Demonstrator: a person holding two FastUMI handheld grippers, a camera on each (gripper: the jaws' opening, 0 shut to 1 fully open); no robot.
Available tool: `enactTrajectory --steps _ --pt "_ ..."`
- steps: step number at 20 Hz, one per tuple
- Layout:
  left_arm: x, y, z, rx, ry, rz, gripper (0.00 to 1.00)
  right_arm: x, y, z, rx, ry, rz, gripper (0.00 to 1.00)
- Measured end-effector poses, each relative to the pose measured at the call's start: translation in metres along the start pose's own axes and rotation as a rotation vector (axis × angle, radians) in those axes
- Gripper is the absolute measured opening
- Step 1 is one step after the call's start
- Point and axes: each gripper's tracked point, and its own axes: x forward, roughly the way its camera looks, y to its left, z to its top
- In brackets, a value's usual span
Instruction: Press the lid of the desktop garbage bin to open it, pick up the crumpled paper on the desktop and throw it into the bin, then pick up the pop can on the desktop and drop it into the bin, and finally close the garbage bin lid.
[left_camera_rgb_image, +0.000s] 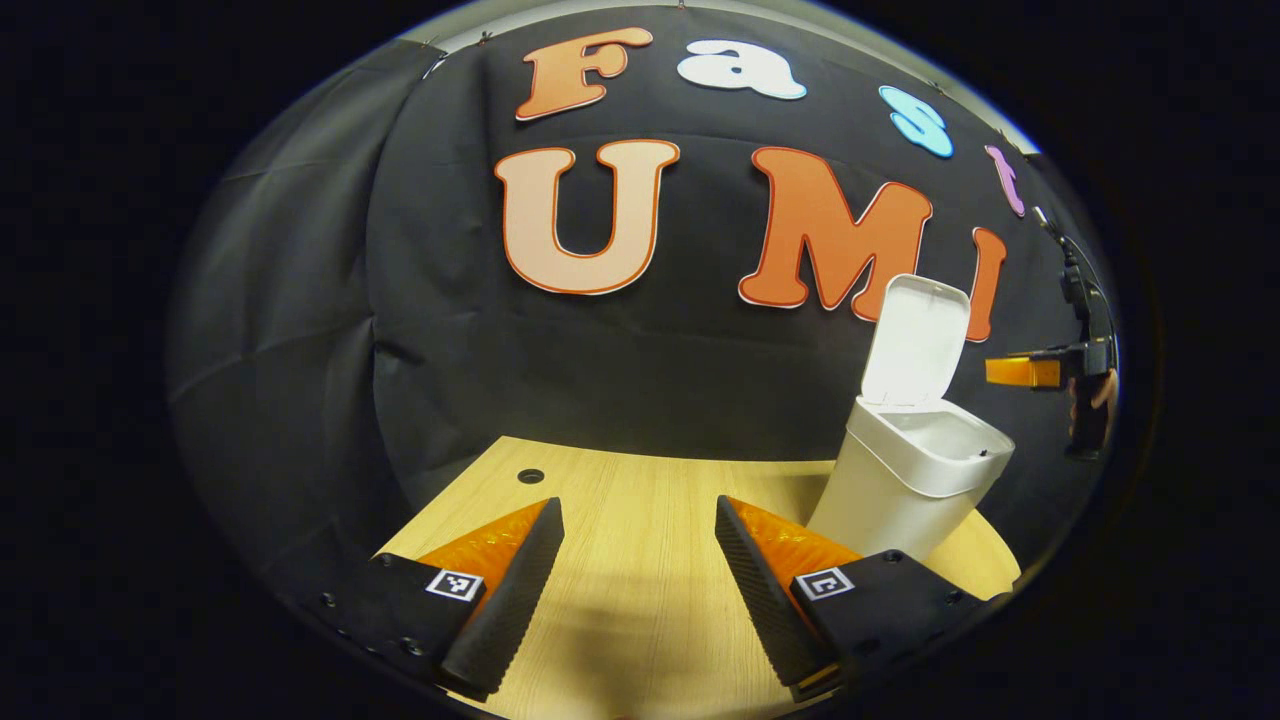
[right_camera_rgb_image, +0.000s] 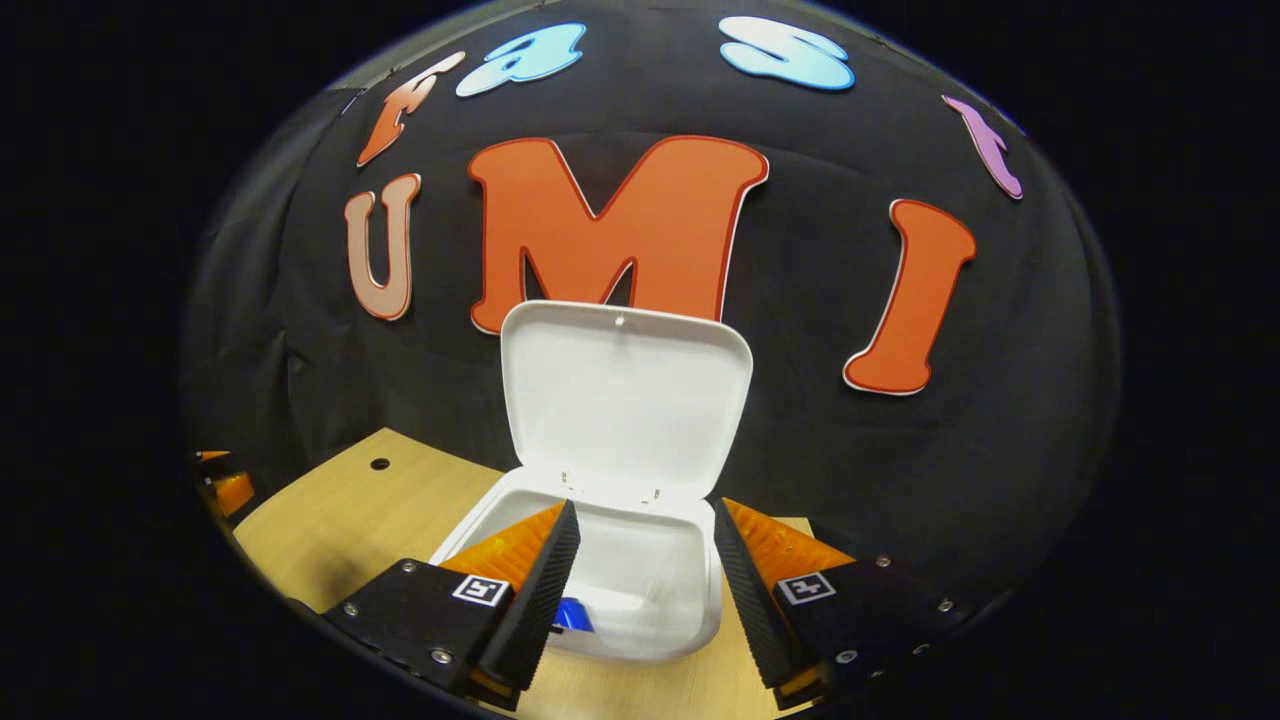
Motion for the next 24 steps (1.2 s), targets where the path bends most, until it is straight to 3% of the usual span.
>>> enactTrajectory --steps 15,24 --pt "-0.013 0.039 -0.016 -0.055 0.012 0.094 0.98 0.033 0.01 0.108 -0.012 -0.21 -0.04 0.82" --pt "-0.024 0.075 -0.027 -0.093 0.015 0.186 0.99 0.058 -0.001 0.139 0.055 -0.27 -0.091 0.81"
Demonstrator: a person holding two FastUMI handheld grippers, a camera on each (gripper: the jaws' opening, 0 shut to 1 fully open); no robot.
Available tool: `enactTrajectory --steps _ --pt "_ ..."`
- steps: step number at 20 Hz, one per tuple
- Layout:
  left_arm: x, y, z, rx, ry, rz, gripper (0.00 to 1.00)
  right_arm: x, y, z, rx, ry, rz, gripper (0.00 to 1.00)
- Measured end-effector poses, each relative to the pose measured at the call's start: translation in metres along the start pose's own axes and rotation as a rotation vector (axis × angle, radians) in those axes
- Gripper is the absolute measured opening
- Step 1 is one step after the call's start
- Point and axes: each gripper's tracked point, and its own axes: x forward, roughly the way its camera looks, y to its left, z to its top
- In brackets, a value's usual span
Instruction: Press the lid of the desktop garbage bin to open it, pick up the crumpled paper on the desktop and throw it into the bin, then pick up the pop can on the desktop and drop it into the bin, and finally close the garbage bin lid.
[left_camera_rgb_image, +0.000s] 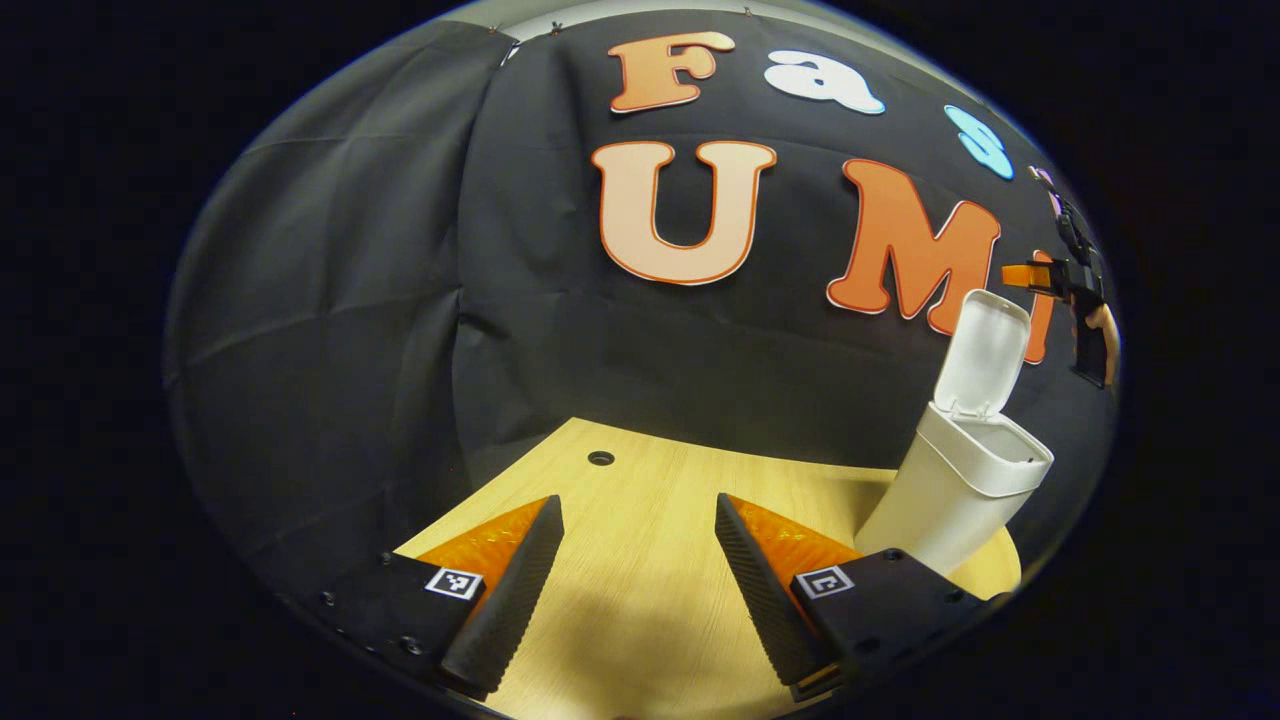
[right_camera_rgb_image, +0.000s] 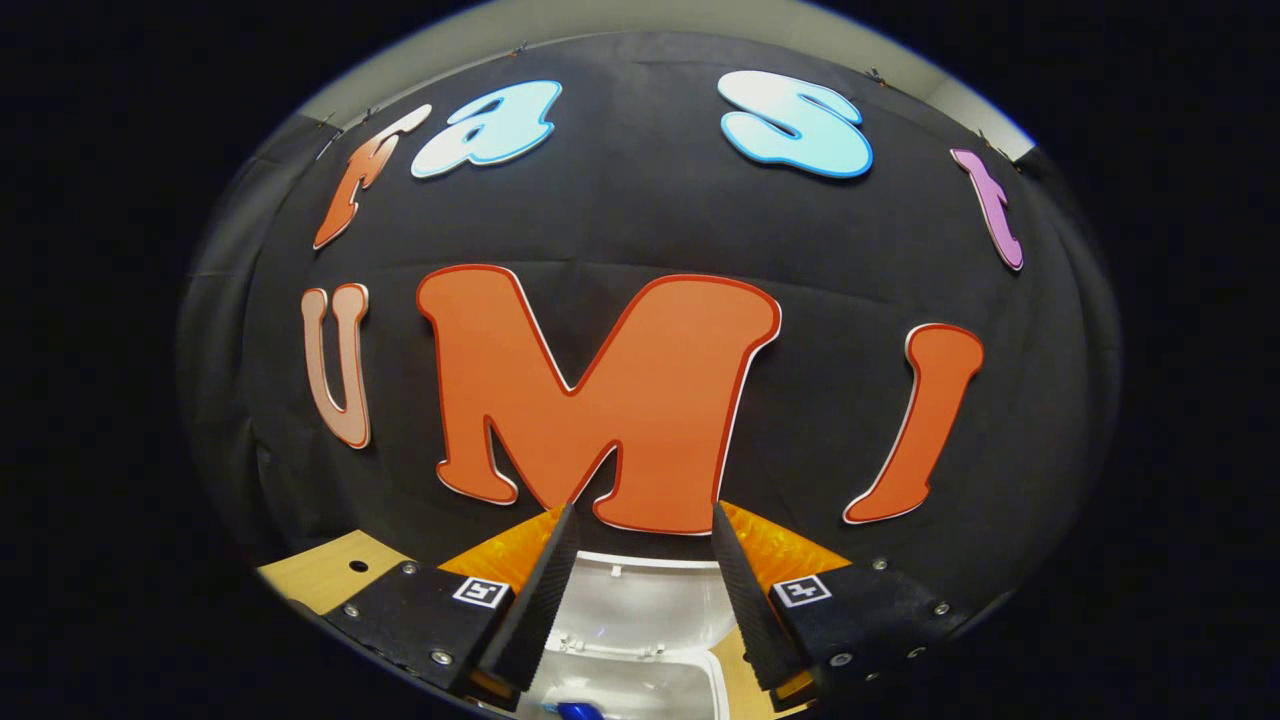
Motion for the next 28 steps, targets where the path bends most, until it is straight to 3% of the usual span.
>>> enactTrajectory --steps 11,21,26,27,28 --pt "-0.001 0.013 -0.002 -0.006 0.002 0.028 0.98 0.012 0.017 -0.023 -0.005 0.079 0.015 0.8" --pt "0.001 0.007 -0.004 0.007 0.015 -0.004 0.98 -0.025 0.029 -0.044 0.088 0.151 0.077 0.75" --pt "-0.003 0.005 -0.003 0.05 0.014 -0.016 0.98 -0.049 0.037 -0.085 0.068 0.249 0.096 0.75" --pt "-0.003 0.006 -0.004 0.06 0.016 -0.015 0.99 -0.052 0.038 -0.091 0.064 0.26 0.097 0.69" --pt "-0.005 0.007 -0.004 0.07 0.019 -0.015 0.98 -0.056 0.039 -0.097 0.064 0.272 0.097 0.75"
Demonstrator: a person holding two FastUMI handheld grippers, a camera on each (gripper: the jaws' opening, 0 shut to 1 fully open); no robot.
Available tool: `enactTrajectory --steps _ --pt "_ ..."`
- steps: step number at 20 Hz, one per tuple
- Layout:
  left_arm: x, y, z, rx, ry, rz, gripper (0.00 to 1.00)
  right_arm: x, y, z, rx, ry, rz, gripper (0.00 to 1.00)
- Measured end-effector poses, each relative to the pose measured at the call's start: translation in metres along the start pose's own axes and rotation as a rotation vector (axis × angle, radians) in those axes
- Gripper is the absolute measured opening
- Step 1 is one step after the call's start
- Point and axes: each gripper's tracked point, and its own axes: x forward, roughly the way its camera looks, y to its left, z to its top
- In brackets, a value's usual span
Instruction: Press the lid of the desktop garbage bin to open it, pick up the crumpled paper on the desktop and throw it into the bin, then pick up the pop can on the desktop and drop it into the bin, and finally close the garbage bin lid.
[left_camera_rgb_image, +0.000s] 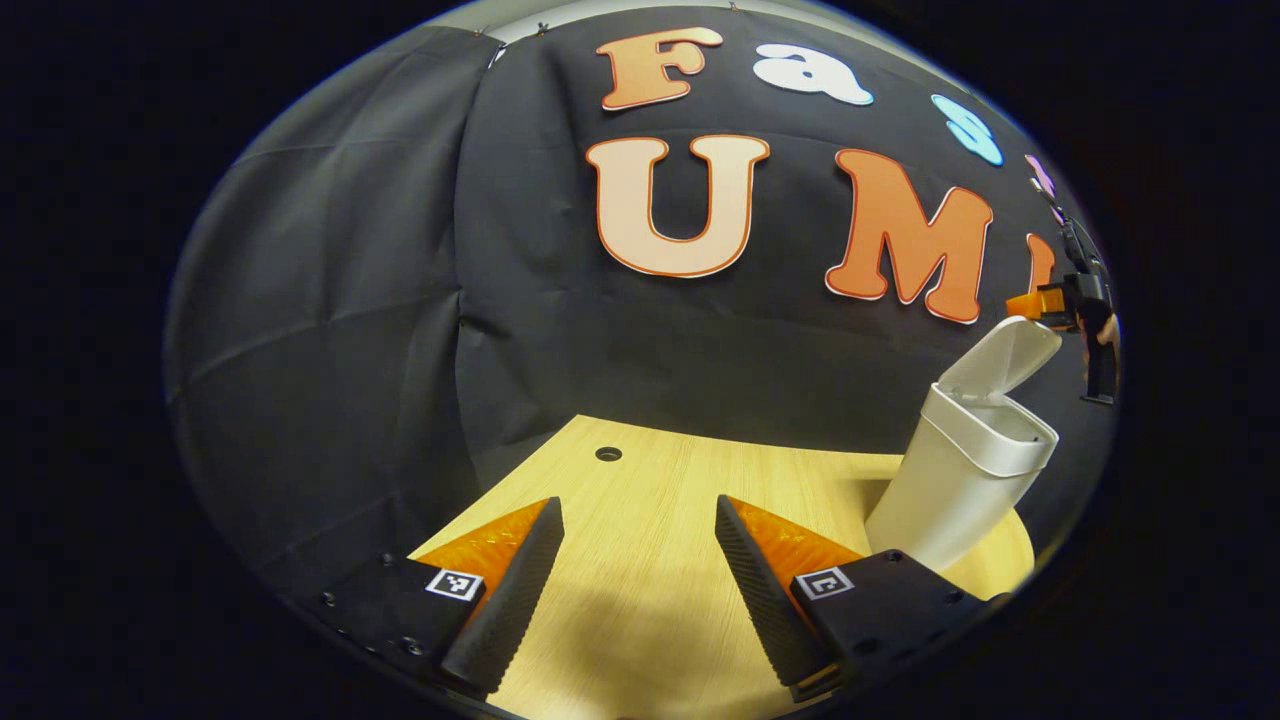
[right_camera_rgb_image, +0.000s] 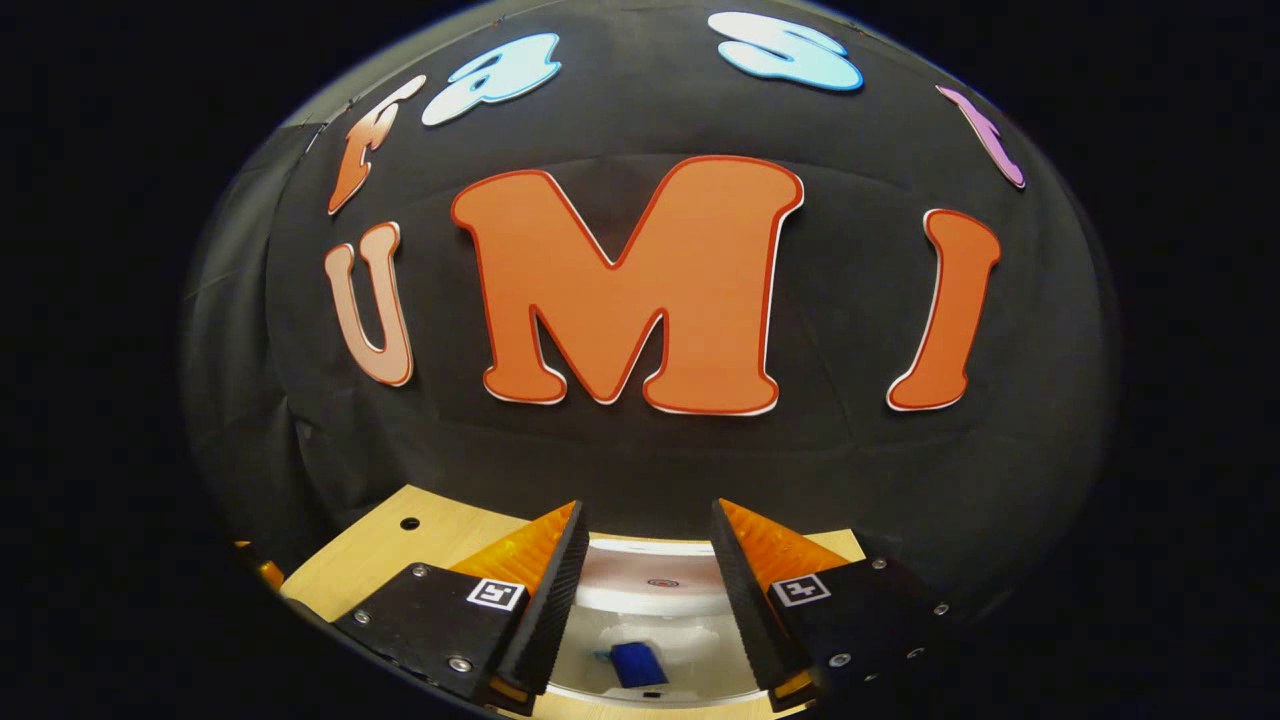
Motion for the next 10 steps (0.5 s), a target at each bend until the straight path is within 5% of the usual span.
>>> enactTrajectory --steps 1,4,10 --pt "-0.001 0.001 -0.001 0.008 0.002 -0.001 0.98 -0.002 0.0 -0.005 0.005 0.009 0.001 0.69" --pt "-0.002 -0.003 -0.002 0.019 0.009 -0.012 0.97 -0.007 0.002 -0.023 0.018 0.04 0.004 0.75" --pt "0.002 -0.021 -0.009 0.019 0.046 -0.05 0.97 -0.021 0.002 -0.059 -0.016 0.098 0.012 0.69"
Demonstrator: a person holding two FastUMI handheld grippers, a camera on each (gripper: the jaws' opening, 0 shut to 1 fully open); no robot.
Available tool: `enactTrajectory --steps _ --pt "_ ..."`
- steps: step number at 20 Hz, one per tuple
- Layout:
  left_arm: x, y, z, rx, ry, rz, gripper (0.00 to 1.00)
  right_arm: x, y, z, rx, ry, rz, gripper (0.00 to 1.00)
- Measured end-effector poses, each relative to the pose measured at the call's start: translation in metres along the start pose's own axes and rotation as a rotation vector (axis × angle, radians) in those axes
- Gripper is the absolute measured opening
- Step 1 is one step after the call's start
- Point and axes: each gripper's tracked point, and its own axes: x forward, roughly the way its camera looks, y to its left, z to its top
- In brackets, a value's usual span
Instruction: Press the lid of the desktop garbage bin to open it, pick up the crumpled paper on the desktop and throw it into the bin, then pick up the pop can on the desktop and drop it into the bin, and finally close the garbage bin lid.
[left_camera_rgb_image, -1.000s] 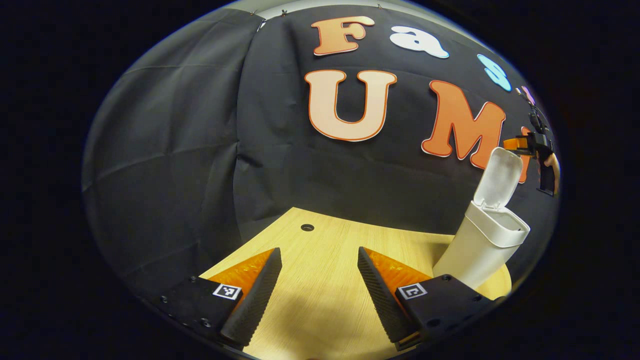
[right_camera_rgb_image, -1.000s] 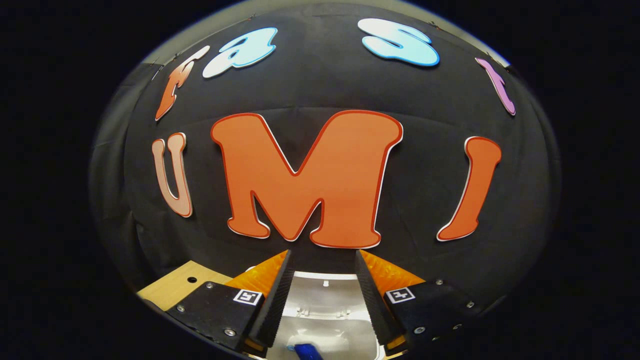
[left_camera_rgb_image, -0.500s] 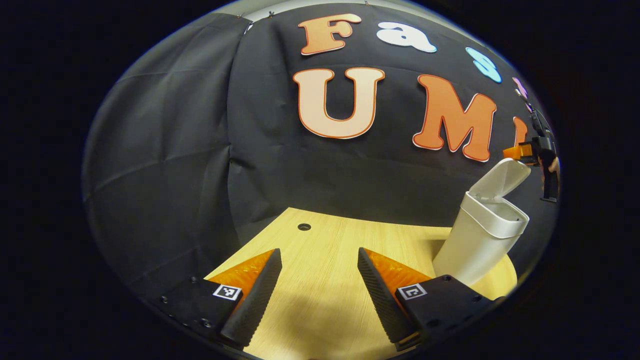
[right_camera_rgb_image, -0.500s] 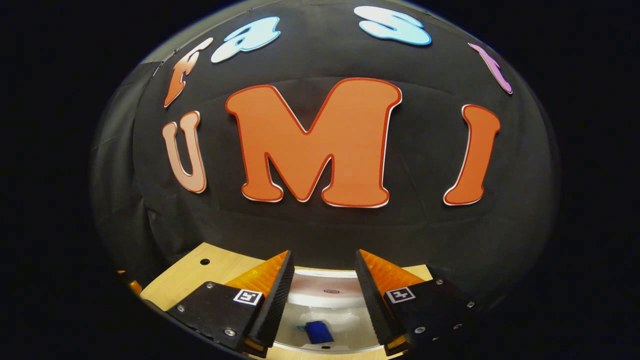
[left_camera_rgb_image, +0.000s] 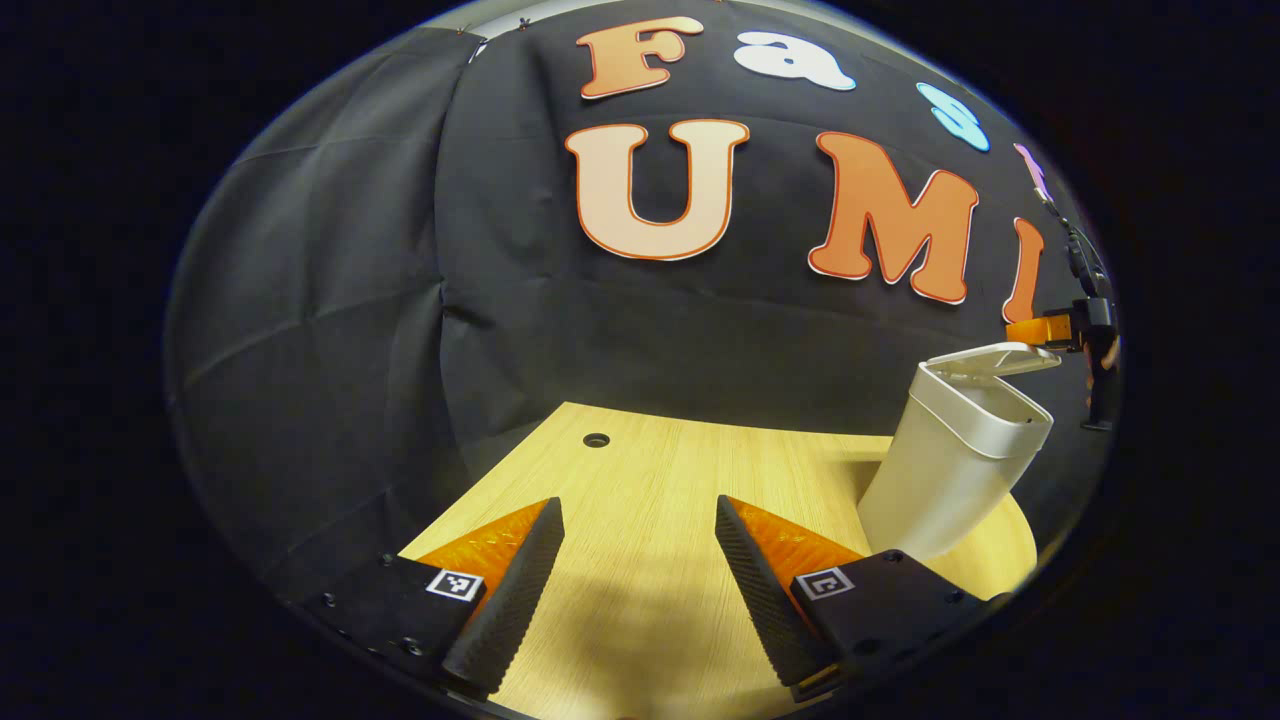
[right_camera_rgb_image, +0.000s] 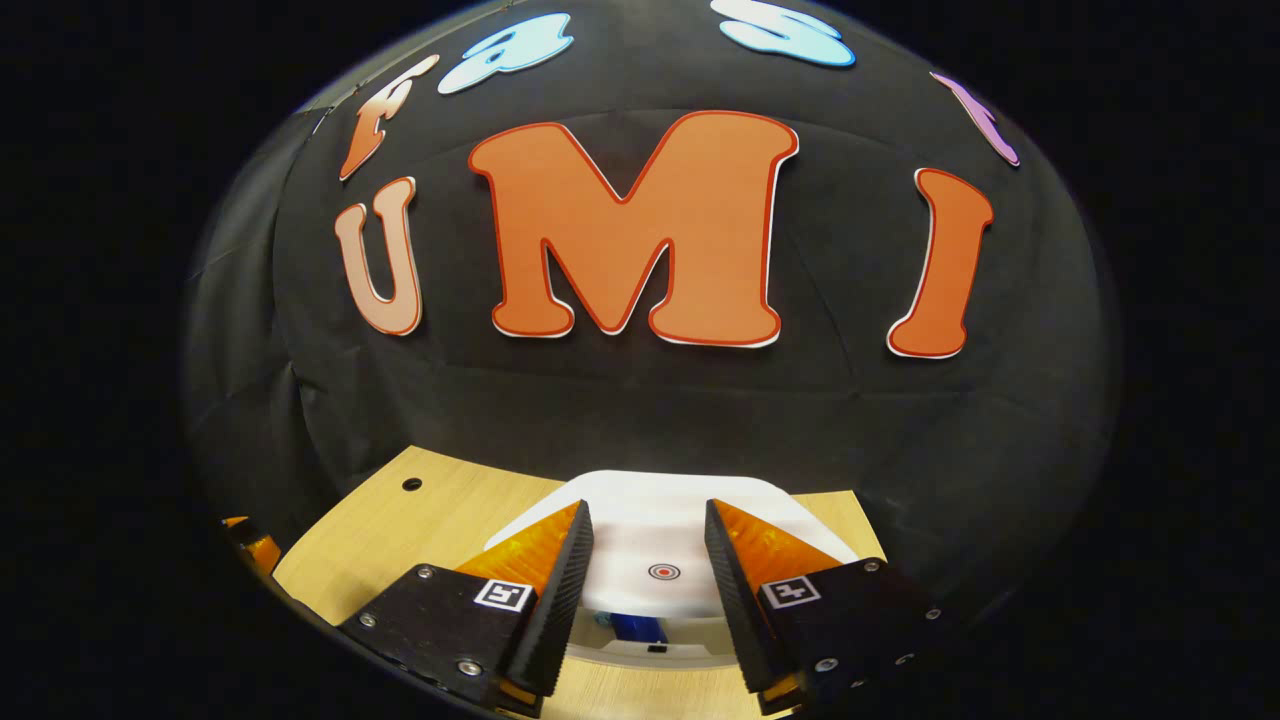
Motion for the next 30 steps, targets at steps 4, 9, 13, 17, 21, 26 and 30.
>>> enactTrajectory --steps 4,9,13,17,21,26,30 --pt "0.004 -0.014 0.001 0.02 0.006 -0.03 0.98 -0.005 -0.003 -0.023 0.021 0.041 -0.003 0.61" --pt "0.005 -0.031 -0.005 0.047 0.03 -0.059 0.97 -0.013 -0.006 -0.051 0.023 0.085 -0.014 0.61" --pt "0.005 -0.043 -0.01 0.069 0.037 -0.08 0.97 -0.019 -0.006 -0.066 -0.004 0.1 -0.01 0.61" --pt "0.006 -0.053 -0.016 0.078 0.051 -0.097 0.97 -0.022 -0.006 -0.07 -0.006 0.119 -0.003 0.61" --pt "0.007 -0.062 -0.021 0.072 0.06 -0.108 0.98 -0.021 -0.006 -0.071 0.015 0.159 0.007 0.61" --pt "0.009 -0.066 -0.021 0.083 0.059 -0.11 0.98 -0.022 -0.006 -0.075 0.021 0.2 0.01 0.62" --pt "0.009 -0.068 -0.011 0.086 0.04 -0.117 0.98 -0.023 -0.007 -0.074 0.017 0.199 -0.002 0.62"
